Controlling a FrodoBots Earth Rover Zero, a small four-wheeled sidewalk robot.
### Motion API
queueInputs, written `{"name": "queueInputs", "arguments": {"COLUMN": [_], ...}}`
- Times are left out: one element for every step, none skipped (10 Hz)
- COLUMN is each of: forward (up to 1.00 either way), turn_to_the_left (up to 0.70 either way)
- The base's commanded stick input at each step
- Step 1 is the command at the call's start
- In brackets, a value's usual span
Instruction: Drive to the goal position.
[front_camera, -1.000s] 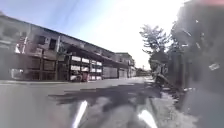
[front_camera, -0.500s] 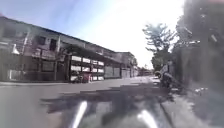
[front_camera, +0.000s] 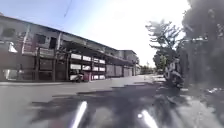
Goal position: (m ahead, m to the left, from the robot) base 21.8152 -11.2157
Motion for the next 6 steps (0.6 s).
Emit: {"name": "queueInputs", "arguments": {"forward": [0.85, 0.85, 0.85, 0.85, 0.85, 0.85], "turn_to_the_left": [0.00, 0.00, 0.00, 0.00, -0.20, -0.34]}}
